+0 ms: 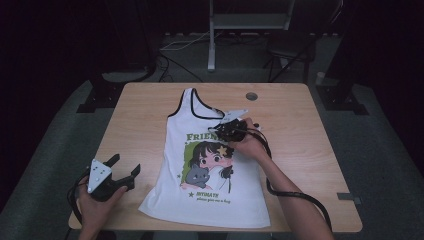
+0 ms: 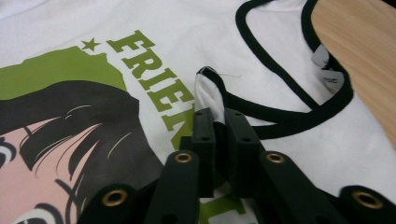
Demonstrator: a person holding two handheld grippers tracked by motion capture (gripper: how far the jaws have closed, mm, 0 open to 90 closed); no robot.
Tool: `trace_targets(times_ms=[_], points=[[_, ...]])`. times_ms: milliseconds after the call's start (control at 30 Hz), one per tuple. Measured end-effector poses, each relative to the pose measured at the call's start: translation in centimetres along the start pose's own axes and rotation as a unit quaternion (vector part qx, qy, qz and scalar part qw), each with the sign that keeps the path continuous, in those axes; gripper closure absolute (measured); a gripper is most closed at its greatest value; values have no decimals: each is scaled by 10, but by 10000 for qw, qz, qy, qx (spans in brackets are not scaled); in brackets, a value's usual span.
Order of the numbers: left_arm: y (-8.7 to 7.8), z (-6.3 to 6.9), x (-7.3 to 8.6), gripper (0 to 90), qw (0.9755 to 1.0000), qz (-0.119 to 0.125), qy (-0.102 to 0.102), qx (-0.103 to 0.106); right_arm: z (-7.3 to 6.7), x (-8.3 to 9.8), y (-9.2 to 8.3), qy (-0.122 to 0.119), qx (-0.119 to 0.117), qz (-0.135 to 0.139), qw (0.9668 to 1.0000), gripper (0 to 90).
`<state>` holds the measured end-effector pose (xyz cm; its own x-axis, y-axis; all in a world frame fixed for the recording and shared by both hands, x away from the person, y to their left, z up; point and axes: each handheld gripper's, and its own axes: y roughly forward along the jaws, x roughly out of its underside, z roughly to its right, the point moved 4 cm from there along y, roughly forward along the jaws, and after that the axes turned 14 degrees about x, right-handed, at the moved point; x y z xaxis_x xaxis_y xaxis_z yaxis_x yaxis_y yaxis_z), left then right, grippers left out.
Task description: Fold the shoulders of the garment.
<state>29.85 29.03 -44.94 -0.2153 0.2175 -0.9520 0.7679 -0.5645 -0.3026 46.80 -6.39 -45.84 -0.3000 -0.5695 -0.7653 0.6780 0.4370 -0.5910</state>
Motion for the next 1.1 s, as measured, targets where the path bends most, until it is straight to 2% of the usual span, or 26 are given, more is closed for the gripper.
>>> trace_targets(times_ms=[267, 300, 467, 767, 1000, 1100], points=[[0, -1, 0, 195, 10000, 2, -21, 3, 7, -3, -19, -31, -23, 215, 9998, 861], [0, -1, 0, 195, 10000, 2, -21, 3, 10, 0, -35, -80, -56, 409, 9991, 861], [0, 0, 0, 195, 10000, 2, -21, 2, 10, 0, -37, -68, -72, 417, 9991, 861], [0, 0, 0, 195, 10000, 3, -15, 0, -1, 10, -44, -284, -178, 478, 9983, 858], [0, 0, 0, 195, 10000, 7, -15, 1, -14, 17, -41, -499, -289, 332, 9978, 850], [0, 0, 0, 195, 10000, 6, -6, -1, -16, 19, -39, -521, -305, 284, 9978, 845]])
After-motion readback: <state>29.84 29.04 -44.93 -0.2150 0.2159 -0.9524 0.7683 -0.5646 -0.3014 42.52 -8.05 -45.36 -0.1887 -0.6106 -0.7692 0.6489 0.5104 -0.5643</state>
